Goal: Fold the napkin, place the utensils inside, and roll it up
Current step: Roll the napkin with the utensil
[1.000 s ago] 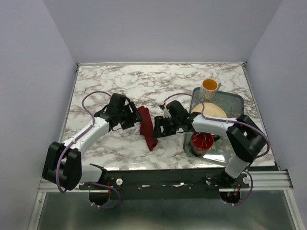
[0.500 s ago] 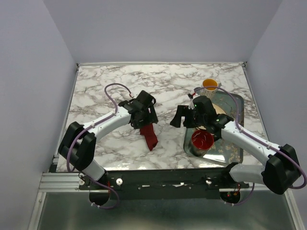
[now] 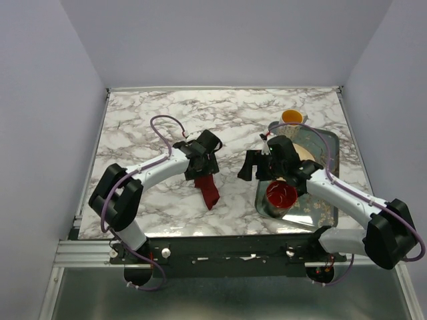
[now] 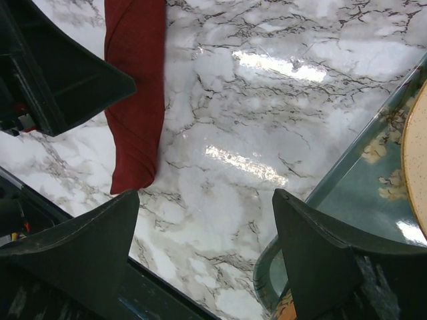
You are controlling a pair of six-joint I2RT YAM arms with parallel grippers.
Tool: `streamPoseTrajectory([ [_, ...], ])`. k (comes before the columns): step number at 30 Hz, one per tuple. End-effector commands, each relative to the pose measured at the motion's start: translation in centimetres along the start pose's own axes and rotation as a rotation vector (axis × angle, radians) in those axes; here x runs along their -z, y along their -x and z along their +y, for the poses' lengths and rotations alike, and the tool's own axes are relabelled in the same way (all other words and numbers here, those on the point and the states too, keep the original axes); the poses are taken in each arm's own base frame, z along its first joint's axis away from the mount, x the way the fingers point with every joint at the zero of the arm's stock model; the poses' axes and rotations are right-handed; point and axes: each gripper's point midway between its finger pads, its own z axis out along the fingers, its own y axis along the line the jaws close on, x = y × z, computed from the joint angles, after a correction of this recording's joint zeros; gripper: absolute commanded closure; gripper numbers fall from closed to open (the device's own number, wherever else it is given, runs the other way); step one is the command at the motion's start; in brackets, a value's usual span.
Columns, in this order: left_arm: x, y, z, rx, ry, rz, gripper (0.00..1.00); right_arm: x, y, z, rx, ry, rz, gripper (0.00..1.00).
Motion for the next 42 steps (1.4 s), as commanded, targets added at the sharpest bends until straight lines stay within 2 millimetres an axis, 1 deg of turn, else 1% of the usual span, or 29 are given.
streamPoseTrajectory([
  [1,-1.3,-0.1,1.2,-0.045,0.077,-0.016,0.19,-0.5,-0.4,0.0,0.015,0.02,0.016,0.11],
  [5,-1.5,0.1,1.7,-0.046,0.103,-0.041,0.21,-0.7,-0.5,0.1,0.016,0.025,0.022,0.11],
  [7,-2.0,-0.4,1.9,-0.047,0.117,-0.026,0.23,-0.8,-0.7,0.2,0.011,0.033,0.032,0.11],
  [9,-2.1,-0.5,1.6,-0.045,0.115,-0.026,0.24,-1.0,-0.9,0.3,0.011,0.039,0.037,0.11],
  [16,-2.9,-1.2,1.9,-0.07,0.146,-0.019,0.25,-1.1,-1.0,0.3,0.011,0.048,0.042,0.11],
  [22,-3.6,-1.7,2.1,-0.099,0.179,-0.021,0.24,-1.2,-1.1,0.4,0.012,0.056,0.045,0.12],
  [25,-3.9,-1.2,2.2,-0.113,0.196,-0.044,0.25,-1.3,-1.1,0.4,0.014,0.058,0.046,0.12],
  [26,-3.9,-1.0,2.3,-0.125,0.206,-0.055,0.26,-1.3,-1.2,0.4,0.017,0.058,0.049,0.12],
  [29,-4.2,-0.6,2.2,-0.144,0.216,-0.063,0.34,-1.3,-1.3,0.4,0.018,0.061,0.05,0.12],
  [30,-4.3,-0.5,2.1,-0.158,0.218,-0.064,0.4,-1.4,-1.3,0.3,0.018,0.059,0.051,0.12],
  [31,-4.5,-0.5,2.2,-0.165,0.224,-0.065,0.42,-1.3,-1.2,0.3,0.018,0.058,0.049,0.12],
  [38,-4.7,-0.4,2.5,-0.194,0.24,-0.069,0.45,-1.5,-1.3,0.4,0.016,0.061,0.056,0.12],
  [40,-4.7,0.0,3.1,-0.233,0.265,-0.086,0.48,-1.5,-1.3,0.4,0.02,0.062,0.056,0.12],
  [42,-4.7,0.3,3.5,-0.279,0.283,-0.097,0.48,-1.5,-1.3,0.4,0.02,0.061,0.056,0.12],
])
